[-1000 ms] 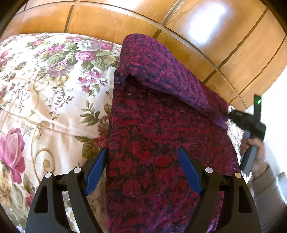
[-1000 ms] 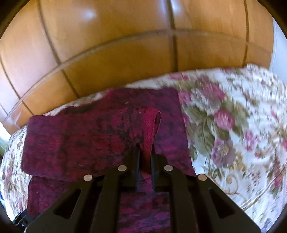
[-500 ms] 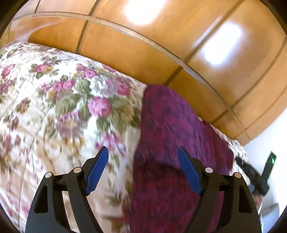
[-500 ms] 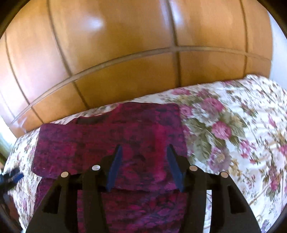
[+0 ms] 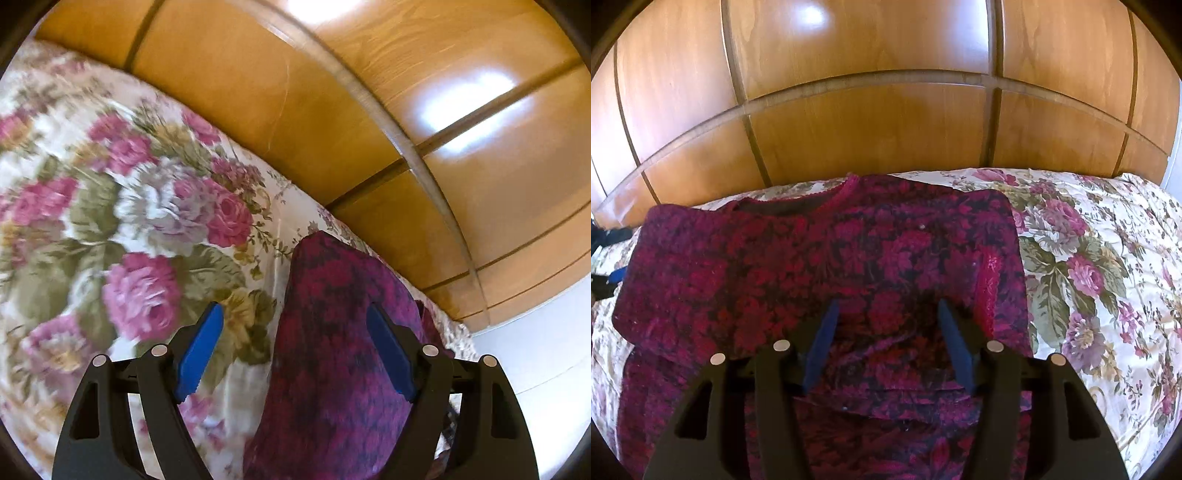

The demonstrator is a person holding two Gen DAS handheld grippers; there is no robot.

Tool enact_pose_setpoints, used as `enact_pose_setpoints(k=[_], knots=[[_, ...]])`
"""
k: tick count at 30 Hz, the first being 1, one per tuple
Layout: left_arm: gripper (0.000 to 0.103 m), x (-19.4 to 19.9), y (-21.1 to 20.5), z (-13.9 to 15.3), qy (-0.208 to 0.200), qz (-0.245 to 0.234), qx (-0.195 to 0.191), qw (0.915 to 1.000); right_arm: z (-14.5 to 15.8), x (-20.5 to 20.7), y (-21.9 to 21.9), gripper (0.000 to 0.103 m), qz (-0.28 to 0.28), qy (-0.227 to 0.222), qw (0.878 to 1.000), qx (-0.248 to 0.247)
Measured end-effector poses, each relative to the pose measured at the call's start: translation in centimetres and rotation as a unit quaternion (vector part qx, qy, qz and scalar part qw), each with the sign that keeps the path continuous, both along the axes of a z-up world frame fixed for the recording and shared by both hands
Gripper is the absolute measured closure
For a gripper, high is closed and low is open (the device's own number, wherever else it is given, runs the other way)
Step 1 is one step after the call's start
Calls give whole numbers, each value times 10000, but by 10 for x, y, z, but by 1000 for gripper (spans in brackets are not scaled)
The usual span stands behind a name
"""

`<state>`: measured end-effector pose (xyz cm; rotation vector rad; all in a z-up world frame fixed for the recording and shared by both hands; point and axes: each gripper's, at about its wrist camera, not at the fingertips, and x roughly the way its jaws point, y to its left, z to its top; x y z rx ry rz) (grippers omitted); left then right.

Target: Fold small clothes

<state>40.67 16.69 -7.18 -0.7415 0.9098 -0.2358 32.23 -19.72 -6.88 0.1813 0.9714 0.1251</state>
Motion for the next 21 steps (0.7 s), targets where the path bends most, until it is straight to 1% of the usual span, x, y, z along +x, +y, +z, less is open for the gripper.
enact_pose_setpoints(k=[1,2,3,4,5,6,8,9,11,12,15,16,17,19,21], knots=[[47,4,-2,-2,-27,-58,-56,10000,-2,0,1,44,-2,-10,10000,-2],[72,8,-8,-1,-99,-227,-37,9997,-3,0,0,43,-1,-22,10000,-4],[74,7,-13,2,-158,-262,128,9994,-5,-1,0,42,-7,-53,10000,-12],[82,4,-19,7,-302,-225,381,9986,-5,-2,-1,42,-14,-72,10000,-18],[83,-1,-25,11,-447,-231,660,9965,-6,-3,0,42,-28,-100,9999,-37],[84,-7,-34,12,-539,-236,1071,9925,-6,-4,0,42,-35,-128,9999,-62],[85,-11,-46,6,-466,-205,1772,9829,-7,-5,4,41,-15,-165,9997,-185],[85,-10,-49,-3,-349,-212,2002,9789,-7,-5,6,41,2,-161,9995,-255],[85,-5,-51,-15,-198,-224,2211,9748,-8,-1,11,41,57,-116,9991,-401],[85,-4,-54,-19,-222,-202,2416,9699,-8,0,13,41,66,-120,9989,-451],[84,-4,-64,-14,-196,-139,2778,9604,-10,0,15,40,60,-139,9985,-535],[78,-6,-64,-10,-212,-67,2809,9595,-10,-1,14,40,56,-135,9986,-516],[67,-10,-65,-5,-237,67,2875,9575,-10,-1,14,40,50,-133,9987,-497],[63,-24,-62,11,-482,292,2983,9528,-10,-1,13,40,43,-129,9988,-465],[63,-42,-67,24,-762,256,2989,9509,-10,-1,12,40,43,-136,9989,-453]])
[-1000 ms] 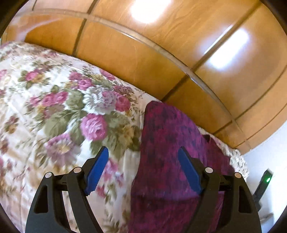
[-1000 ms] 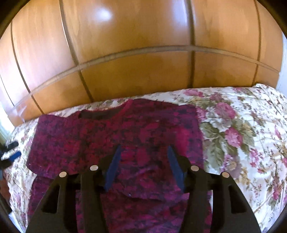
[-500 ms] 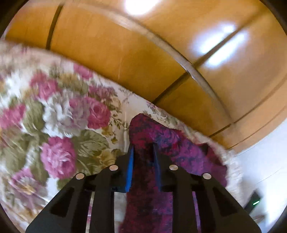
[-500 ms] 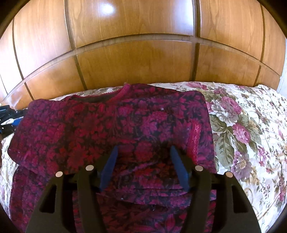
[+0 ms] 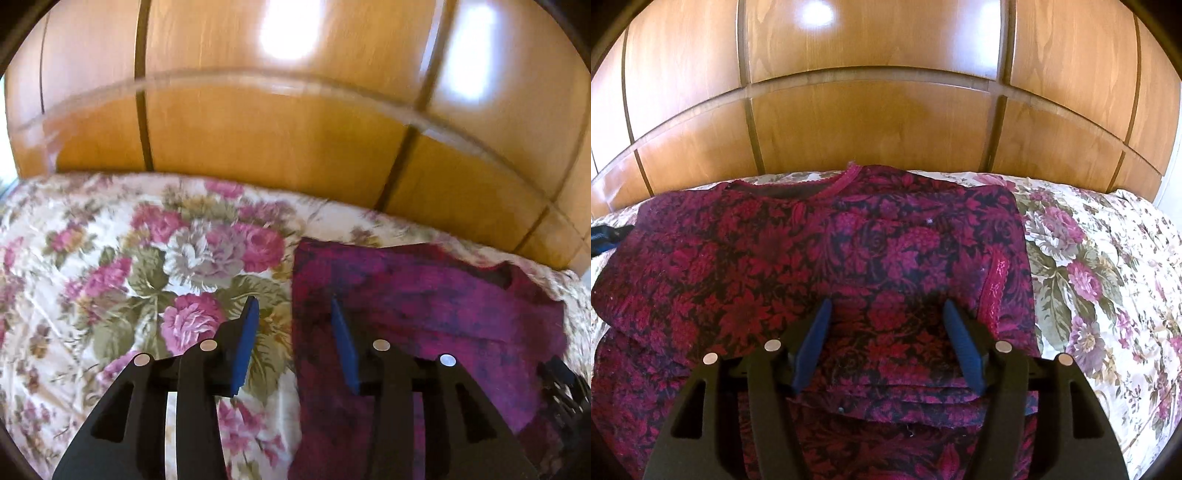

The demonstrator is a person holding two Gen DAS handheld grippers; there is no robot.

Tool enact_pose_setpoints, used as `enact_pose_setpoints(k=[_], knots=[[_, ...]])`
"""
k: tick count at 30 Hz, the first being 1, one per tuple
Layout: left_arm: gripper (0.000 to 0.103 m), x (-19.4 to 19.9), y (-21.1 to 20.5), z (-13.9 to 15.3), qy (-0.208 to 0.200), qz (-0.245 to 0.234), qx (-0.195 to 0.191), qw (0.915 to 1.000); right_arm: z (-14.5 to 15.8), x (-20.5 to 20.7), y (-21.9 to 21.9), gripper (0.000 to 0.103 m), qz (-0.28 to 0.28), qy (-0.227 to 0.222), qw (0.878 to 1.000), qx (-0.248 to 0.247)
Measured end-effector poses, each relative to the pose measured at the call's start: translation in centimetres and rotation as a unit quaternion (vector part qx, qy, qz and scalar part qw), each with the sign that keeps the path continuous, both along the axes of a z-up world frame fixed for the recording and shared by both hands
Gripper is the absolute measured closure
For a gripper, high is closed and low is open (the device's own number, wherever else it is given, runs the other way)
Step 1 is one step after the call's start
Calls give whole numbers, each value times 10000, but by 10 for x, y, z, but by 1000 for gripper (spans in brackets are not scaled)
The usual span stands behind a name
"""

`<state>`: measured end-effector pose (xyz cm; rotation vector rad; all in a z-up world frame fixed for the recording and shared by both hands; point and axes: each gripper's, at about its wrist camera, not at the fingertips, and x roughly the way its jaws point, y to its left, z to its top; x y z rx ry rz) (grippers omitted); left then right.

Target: Fold small clothes

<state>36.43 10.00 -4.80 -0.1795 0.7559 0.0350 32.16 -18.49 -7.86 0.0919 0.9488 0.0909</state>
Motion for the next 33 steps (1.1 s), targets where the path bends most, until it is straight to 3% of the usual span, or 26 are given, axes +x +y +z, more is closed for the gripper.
enact_pose_setpoints(k=[4,8,12,19,23,33], knots=[[63,-33,-21,10,-229,-514,-46,9984,0,1,0,40,0,-8,10000,-2],[63,-28,-53,-14,160,-903,321,9953,0,1,-1,40,-6,-13,10000,34],[62,-13,-58,-30,295,-829,351,9955,-2,1,-2,40,-27,-18,9999,112],[61,-27,-60,-14,107,-658,467,9967,-4,1,-4,39,-51,-7,9997,234],[34,-45,-60,0,-52,-547,404,9977,-5,1,-5,39,-51,-11,9997,223],[34,-98,-54,27,-279,-529,209,9980,-4,0,-1,38,-53,-13,10000,66]])
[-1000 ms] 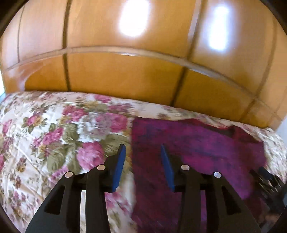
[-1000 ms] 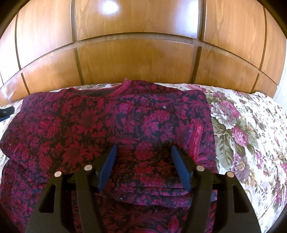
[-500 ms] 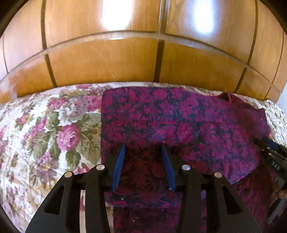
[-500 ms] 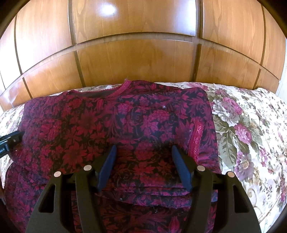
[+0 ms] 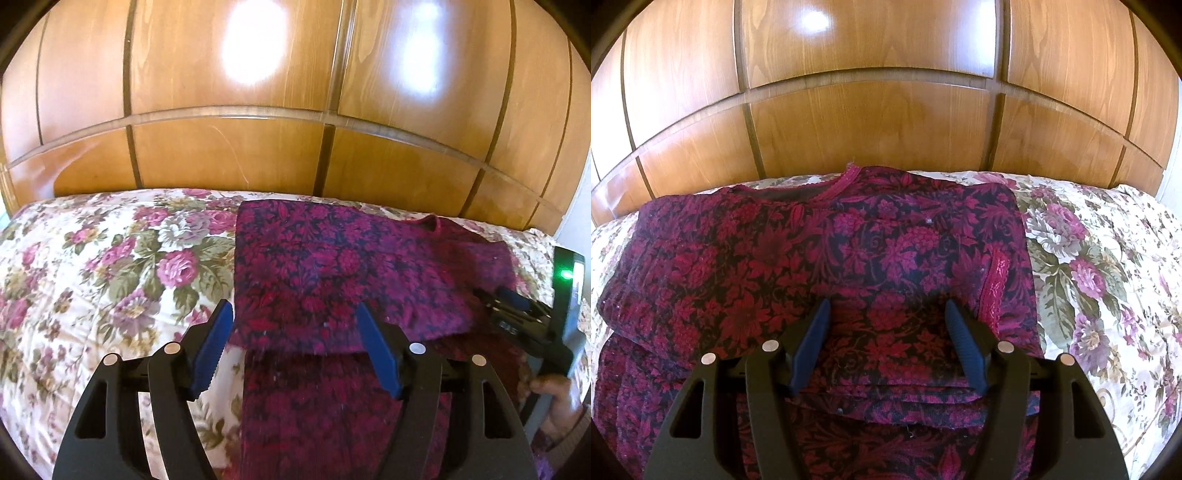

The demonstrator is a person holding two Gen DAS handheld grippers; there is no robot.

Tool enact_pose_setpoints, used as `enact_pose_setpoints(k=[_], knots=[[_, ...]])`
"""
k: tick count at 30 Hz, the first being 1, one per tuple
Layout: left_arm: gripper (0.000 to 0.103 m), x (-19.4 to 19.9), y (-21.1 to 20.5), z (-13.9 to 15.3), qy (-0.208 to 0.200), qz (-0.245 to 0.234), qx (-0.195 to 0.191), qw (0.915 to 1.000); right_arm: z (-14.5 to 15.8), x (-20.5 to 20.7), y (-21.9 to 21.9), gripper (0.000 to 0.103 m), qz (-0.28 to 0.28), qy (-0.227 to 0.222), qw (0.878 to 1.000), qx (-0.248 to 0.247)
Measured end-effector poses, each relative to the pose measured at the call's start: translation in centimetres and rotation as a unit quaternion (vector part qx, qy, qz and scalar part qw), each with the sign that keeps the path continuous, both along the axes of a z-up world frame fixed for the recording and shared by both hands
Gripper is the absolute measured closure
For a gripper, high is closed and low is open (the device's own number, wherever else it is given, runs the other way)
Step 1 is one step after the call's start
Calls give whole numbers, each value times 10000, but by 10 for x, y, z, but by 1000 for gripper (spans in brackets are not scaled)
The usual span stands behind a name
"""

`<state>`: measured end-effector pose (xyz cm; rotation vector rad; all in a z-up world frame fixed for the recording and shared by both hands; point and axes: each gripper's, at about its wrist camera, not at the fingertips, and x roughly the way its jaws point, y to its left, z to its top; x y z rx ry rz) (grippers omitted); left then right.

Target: Fold small clothes

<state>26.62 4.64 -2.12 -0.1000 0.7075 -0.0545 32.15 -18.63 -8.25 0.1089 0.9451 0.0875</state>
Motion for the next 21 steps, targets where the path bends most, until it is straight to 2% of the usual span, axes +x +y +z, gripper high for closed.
enact_pose_setpoints(k=[2,5,9,14,21], knots=[[34,-8,1,3,-17,3,-11,10000,2,0,2,33,14,17,10000,-89],[34,-22,4,5,-43,-13,17,10000,9,-5,3,13,5,41,9998,-171],[34,-43,7,4,-26,-4,17,10000,19,-22,-3,4,-119,58,9999,-9],[34,-61,9,0,30,-6,30,10000,19,-49,-13,3,-183,359,9990,203],[34,-88,11,-13,164,-34,-6,9999,16,-88,-32,3,-203,696,9972,168]])
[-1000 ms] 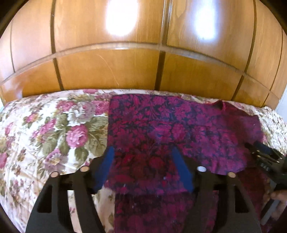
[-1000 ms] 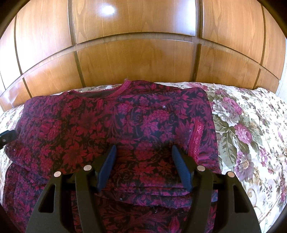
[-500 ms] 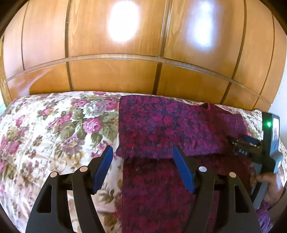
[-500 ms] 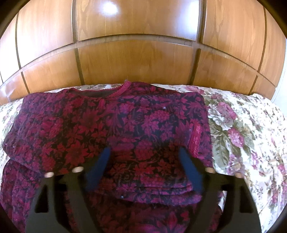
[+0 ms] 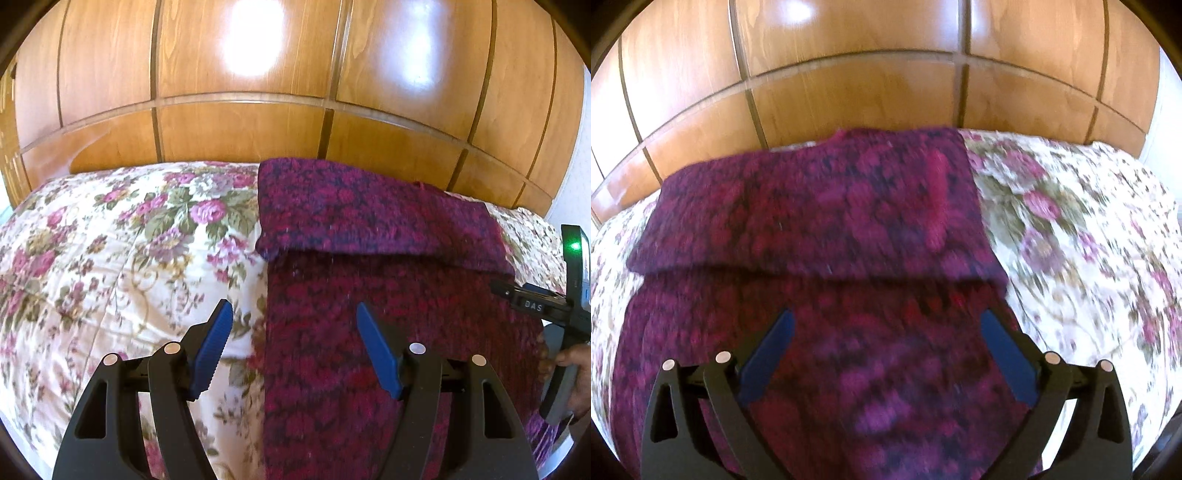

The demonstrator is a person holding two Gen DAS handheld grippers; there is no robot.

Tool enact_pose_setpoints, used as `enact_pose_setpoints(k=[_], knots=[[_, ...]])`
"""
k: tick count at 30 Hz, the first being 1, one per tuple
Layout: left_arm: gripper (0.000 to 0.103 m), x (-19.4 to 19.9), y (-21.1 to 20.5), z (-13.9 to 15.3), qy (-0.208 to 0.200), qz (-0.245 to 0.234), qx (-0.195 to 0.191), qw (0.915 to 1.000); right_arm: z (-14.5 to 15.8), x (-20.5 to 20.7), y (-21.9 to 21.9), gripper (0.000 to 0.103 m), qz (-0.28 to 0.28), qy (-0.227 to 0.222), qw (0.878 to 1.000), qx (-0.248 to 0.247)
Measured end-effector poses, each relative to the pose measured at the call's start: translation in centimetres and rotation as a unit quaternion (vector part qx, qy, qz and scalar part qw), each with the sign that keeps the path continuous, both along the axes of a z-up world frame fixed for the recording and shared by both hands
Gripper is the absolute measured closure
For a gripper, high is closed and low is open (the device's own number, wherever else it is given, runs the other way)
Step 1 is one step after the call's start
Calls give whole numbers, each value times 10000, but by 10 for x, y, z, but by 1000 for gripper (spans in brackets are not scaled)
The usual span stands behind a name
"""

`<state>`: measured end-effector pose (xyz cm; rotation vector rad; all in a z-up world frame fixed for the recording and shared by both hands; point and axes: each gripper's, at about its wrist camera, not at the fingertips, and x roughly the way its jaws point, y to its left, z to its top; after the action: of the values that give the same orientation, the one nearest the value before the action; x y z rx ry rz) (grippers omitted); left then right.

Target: Fold small clothes

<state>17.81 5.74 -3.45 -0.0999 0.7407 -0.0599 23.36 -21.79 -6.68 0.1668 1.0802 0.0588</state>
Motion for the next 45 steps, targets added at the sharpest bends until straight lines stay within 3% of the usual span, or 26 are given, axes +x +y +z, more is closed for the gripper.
enact_pose_setpoints(k=[9,12,18,21,23,25,27,28,29,30,32,35,39,45], knots=[[34,-32,6,-26,381,-137,4,9992,5,-48,-32,3,-38,225,9997,-128],[34,-45,18,-36,643,-237,-207,9974,4,-70,-46,3,-46,349,9993,-132],[35,-82,33,-49,1193,-636,-959,9862,1,-126,-64,3,-11,752,9963,417],[39,-98,30,-51,1374,-955,-1008,9807,1,-159,-67,3,38,1037,9904,911],[46,-105,25,-53,1538,-1179,-1014,9758,3,-174,-62,9,196,1186,9878,991],[55,-112,18,-55,1711,-1477,-992,9691,1,-188,-55,22,452,1407,9832,1072],[68,-118,9,-58,1822,-1679,-859,9650,3,-199,-48,45,657,1489,9806,1092],[79,-119,6,-58,1826,-1739,-758,9647,6,-200,-46,50,723,1470,9806,1075],[85,-120,5,-57,1808,-1758,-723,9650,10,-200,-45,61,783,1447,9804,1085],[87,-119,7,-54,1776,-1766,-872,9642,19,-198,-45,74,843,1392,9804,1112],[89,-117,14,-45,1672,-1791,-1260,9613,35,-194,-47,79,917,1192,9815,1182],[89,-111,27,-25,1366,-1846,-1945,9537,59,-184,-51,81,941,850,9810,1471],[90,-94,35,-14,1198,-1801,-2541,9427,77,-160,-54,81,772,440,9785,1859],[90,-43,41,-8,1038,-1611,-3238,9265,73,-112,-61,81,346,231,9739,2231]])
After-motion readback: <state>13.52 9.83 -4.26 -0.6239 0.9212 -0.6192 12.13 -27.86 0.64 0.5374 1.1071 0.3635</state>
